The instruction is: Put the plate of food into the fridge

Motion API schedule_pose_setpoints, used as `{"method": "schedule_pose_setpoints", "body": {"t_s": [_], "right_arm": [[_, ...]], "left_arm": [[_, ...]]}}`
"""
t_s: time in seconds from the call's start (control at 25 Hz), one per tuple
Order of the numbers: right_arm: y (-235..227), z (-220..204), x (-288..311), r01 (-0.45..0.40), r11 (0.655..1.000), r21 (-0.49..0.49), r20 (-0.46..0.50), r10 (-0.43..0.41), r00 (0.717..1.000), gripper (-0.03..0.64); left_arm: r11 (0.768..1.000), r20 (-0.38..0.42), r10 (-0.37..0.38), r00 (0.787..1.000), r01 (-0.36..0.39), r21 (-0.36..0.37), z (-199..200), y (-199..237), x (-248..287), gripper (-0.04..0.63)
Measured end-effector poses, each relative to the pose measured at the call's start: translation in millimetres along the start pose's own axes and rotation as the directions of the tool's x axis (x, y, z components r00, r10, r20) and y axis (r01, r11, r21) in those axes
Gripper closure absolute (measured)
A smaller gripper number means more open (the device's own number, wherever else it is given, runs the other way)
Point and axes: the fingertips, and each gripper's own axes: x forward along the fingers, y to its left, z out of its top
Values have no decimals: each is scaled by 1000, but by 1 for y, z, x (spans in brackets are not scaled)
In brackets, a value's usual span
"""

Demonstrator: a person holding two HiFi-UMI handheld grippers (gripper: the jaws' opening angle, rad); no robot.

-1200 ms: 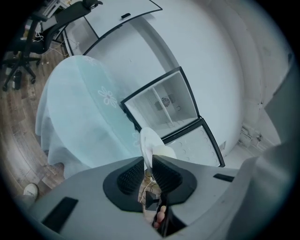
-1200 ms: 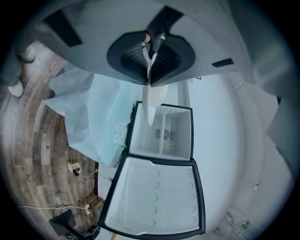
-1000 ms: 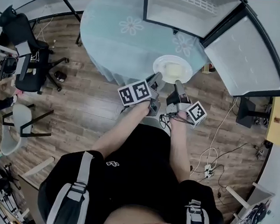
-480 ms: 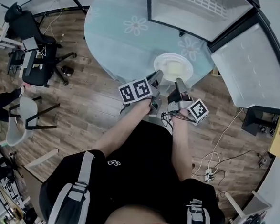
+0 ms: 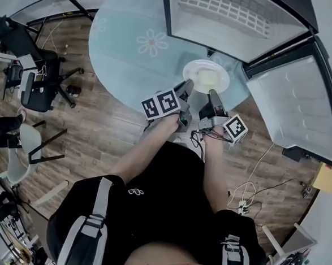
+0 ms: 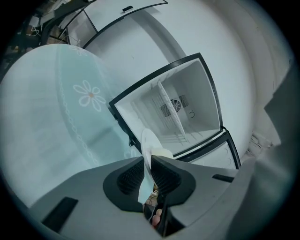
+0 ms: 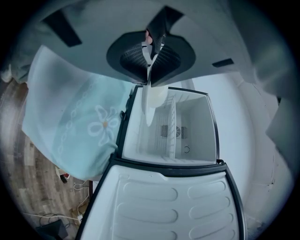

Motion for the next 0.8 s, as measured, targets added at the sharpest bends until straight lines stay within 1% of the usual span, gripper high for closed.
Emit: {"method": "schedule_pose_setpoints", "body": {"t_s": [0.16,0.36,0.52,0.6,0.8], "right_arm": [[-3,14,16,22,1000,-15,-8,-22,1000,586],[-4,17,59,71,996,-45,-28,-73,997,580],[5,34,71,84,992,-95,-18,-86,996,583],[9,38,79,82,992,-98,-13,-84,996,583],[3,46,97,104,988,-114,-28,-108,994,583]], "left_arm": [[1000,0,-2,1000,2,-24,11,1,20,557],[997,-7,-8,1000,7,-75,43,17,44,555],[996,-2,-33,999,33,-80,54,8,60,555],[995,-3,-42,999,42,-86,60,7,67,555],[994,-6,-34,999,34,-105,71,15,83,555]]}}
